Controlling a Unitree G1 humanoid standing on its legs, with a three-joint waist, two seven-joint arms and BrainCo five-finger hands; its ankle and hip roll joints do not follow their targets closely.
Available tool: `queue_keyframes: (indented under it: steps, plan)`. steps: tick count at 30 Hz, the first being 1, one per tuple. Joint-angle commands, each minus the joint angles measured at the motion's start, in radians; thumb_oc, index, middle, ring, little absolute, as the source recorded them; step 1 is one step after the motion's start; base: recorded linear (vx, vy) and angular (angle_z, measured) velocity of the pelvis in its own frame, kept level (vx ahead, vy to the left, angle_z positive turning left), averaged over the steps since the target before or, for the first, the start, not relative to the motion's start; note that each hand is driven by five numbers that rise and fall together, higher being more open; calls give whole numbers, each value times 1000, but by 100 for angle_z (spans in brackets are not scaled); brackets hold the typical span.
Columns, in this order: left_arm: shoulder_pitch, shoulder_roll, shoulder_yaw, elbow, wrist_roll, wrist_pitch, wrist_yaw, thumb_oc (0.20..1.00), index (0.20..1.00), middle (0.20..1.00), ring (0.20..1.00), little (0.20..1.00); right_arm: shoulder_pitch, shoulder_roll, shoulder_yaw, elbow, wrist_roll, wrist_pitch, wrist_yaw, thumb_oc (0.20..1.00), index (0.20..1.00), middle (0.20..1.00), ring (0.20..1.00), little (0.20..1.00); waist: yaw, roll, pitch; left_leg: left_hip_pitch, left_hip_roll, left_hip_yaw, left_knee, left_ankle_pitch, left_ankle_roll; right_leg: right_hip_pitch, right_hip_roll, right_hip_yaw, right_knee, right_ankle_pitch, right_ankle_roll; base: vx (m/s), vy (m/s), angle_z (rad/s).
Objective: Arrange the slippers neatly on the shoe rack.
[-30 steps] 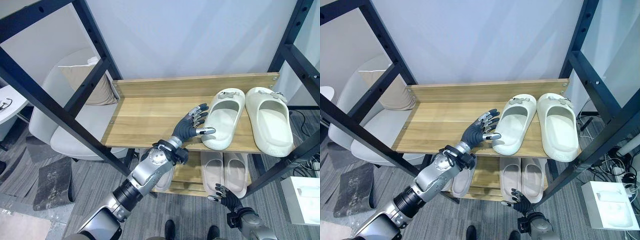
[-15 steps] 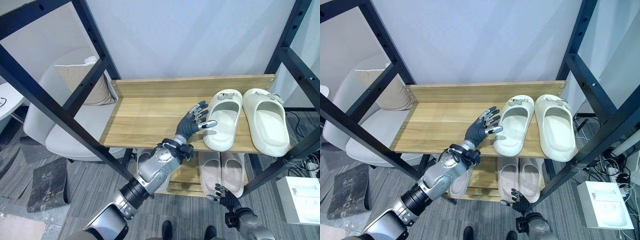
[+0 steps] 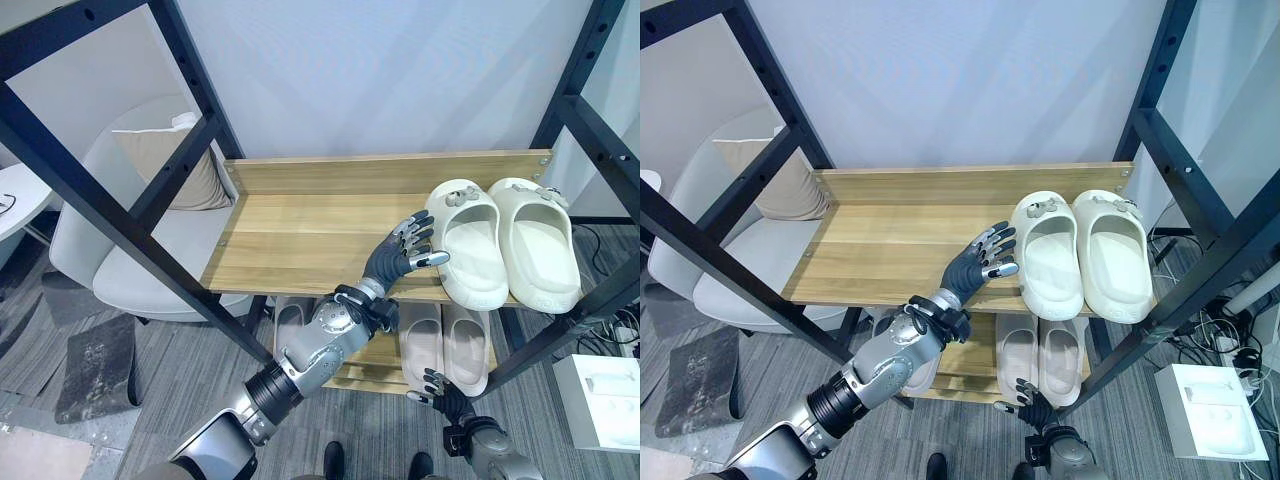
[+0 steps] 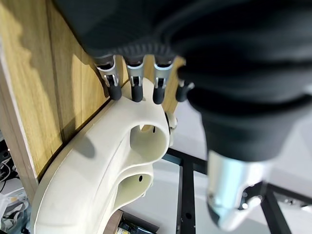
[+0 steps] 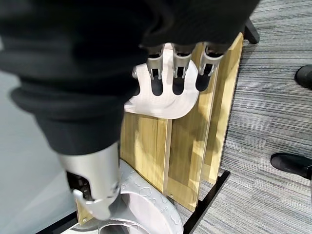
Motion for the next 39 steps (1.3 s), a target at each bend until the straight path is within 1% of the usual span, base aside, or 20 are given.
queue_keyframes:
  steps: [1,2,10,16,26,29,32,34,35,36,37,39]
  plan:
    - [-72,-60,-26,48,-8,-12,-22,1000,1000,1000,1000,1000,-44,14,4,-15,26,-39,-7,1000,1000,1000,1000,1000,3,-51,23,59,-32,-19,-8,-77,-15,31,-30,-20,1,-54,52,0,0,0]
    - [-75,-79,-35,81,15,-14,-15,1000,1000,1000,1000,1000,-47,17,9,-15,32,-44,-11,1000,1000,1000,1000,1000,2,-53,25,59,-30,-18,-8,-76,-15,30,-29,-21,1,-53,51,0,0,0]
    - [-93,-134,-39,189,71,-37,32,1000,1000,1000,1000,1000,-47,26,10,-10,67,-66,-40,1000,1000,1000,1000,1000,-12,-60,32,57,-29,-8,-8,-77,-14,24,-27,-9,1,-52,51,0,0,0]
    - [-106,-152,-37,225,105,-50,59,1000,1000,1000,1000,1000,-39,24,15,-12,77,-76,-53,1000,1000,1000,1000,1000,-19,-64,34,56,-28,-1,-8,-78,-13,17,-25,1,1,-50,51,0,0,0]
    - [-134,-165,-16,291,243,-72,124,1000,1000,1000,1000,1000,-35,24,25,-21,91,-99,-80,1000,1000,1000,1000,1000,-30,-68,37,51,-26,13,-8,-79,-14,6,-24,10,1,-47,53,0,-3,-2]
    - [-156,-167,2,284,273,-94,161,1000,1000,1000,1000,1000,-36,25,35,-17,87,-109,-90,1000,1000,1000,1000,1000,-30,-70,36,53,-26,13,-8,-79,-15,8,-24,11,1,-47,52,0,0,0]
    - [-157,-157,17,277,276,-100,172,1000,1000,1000,1000,1000,-33,25,35,-17,84,-112,-92,1000,1000,1000,1000,1000,-29,-72,33,54,-25,13,-8,-80,-15,11,-23,11,1,-48,52,0,0,0]
    - [-161,-140,36,268,284,-106,181,1000,1000,1000,1000,1000,-34,21,34,-12,77,-113,-91,1000,1000,1000,1000,1000,-28,-72,31,55,-25,10,-8,-79,-16,14,-24,8,1,-48,52,0,-3,-2]
    - [-164,-122,62,252,281,-116,190,1000,1000,1000,1000,1000,-32,18,32,-11,69,-113,-88,1000,1000,1000,1000,1000,-24,-72,28,55,-25,8,-8,-78,-18,17,-24,4,1,-48,53,0,-5,-4]
    - [-164,-122,62,252,281,-116,190,1000,1000,1000,1000,1000,-32,18,32,-11,69,-113,-88,1000,1000,1000,1000,1000,-24,-72,28,55,-25,8,-8,-78,-18,17,-24,4,1,-48,53,1,-6,-4]
    - [-169,-100,89,247,284,-120,193,1000,1000,1000,1000,1000,-34,15,31,-5,60,-111,-83,1000,1000,1000,1000,1000,-20,-72,25,56,-26,4,-8,-77,-20,20,-24,-1,1,-48,53,0,0,0]
    - [-164,-83,107,243,283,-122,195,1000,1000,1000,1000,1000,-33,14,28,-4,54,-109,-80,1000,1000,1000,1000,1000,-17,-72,23,57,-26,3,-8,-77,-21,22,-24,-5,1,-48,54,1,1,4]
